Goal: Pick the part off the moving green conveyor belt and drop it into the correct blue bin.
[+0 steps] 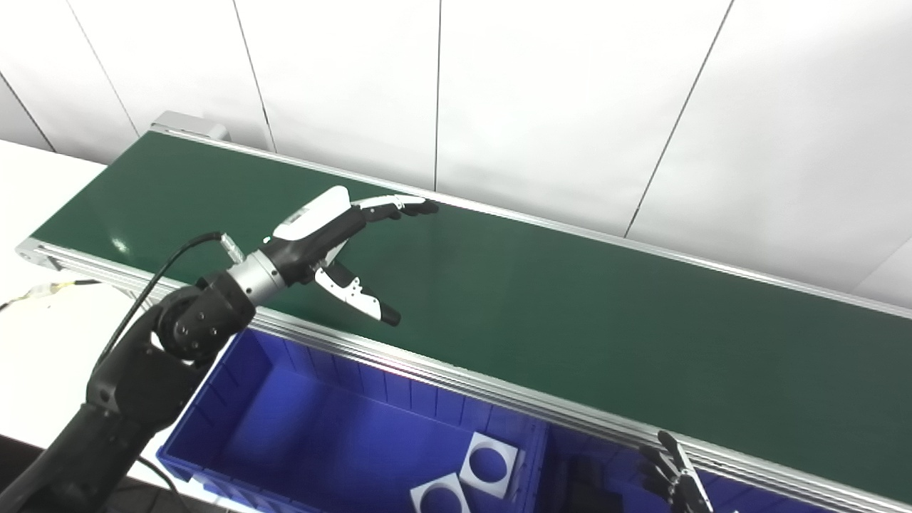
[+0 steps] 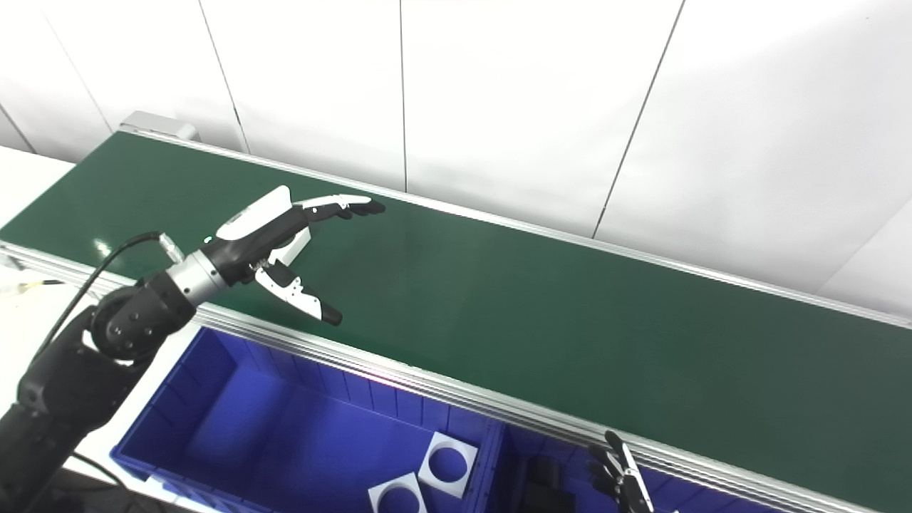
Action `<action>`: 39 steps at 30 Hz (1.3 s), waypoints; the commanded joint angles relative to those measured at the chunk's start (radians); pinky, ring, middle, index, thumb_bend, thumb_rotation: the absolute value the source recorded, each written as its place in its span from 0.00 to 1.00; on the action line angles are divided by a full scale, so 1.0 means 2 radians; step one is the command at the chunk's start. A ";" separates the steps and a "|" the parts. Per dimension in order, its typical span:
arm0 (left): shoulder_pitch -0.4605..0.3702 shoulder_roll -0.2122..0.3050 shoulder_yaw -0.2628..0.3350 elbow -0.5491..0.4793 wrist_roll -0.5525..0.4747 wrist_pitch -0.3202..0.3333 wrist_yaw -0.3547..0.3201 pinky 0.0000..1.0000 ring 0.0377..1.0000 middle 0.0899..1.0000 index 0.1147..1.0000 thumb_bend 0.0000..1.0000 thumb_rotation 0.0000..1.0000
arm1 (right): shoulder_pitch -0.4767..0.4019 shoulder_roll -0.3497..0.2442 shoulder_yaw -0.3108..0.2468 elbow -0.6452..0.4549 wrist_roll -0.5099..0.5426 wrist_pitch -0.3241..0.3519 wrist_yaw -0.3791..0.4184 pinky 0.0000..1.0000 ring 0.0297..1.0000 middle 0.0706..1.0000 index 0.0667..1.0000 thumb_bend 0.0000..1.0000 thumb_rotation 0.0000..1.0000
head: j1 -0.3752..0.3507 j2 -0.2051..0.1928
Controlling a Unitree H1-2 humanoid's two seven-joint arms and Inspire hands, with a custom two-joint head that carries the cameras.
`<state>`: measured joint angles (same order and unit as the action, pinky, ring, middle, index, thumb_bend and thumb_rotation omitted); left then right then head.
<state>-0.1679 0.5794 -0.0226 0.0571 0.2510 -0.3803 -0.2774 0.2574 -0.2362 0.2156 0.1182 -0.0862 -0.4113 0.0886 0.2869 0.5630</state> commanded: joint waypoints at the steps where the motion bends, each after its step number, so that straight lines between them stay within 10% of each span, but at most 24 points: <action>1: -0.027 0.020 0.011 0.000 0.007 0.001 0.006 0.80 0.84 0.86 0.83 0.89 0.35 | -0.005 -0.002 -0.001 -0.009 0.006 -0.029 -0.008 0.81 0.84 0.87 0.96 0.88 0.48 | 0.000 0.000; 17: -0.105 0.056 -0.021 0.068 0.096 0.091 -0.025 0.80 0.88 0.92 0.90 0.85 0.20 | -0.004 -0.002 0.002 -0.014 0.022 -0.029 -0.021 0.77 0.80 0.82 0.92 0.89 0.49 | 0.000 -0.001; 39: -0.190 0.032 -0.127 0.216 0.221 0.119 0.008 0.91 0.95 0.96 0.90 0.88 0.09 | 0.003 -0.013 0.025 -0.030 0.006 -0.029 -0.071 0.70 0.74 0.79 0.89 0.94 0.55 | -0.007 -0.003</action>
<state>-0.4925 0.6325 -0.2806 0.4998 0.6798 -0.1559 -0.2903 0.2623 -0.2527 0.2641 0.0961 -0.0751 -0.4115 -0.0359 0.2746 0.5568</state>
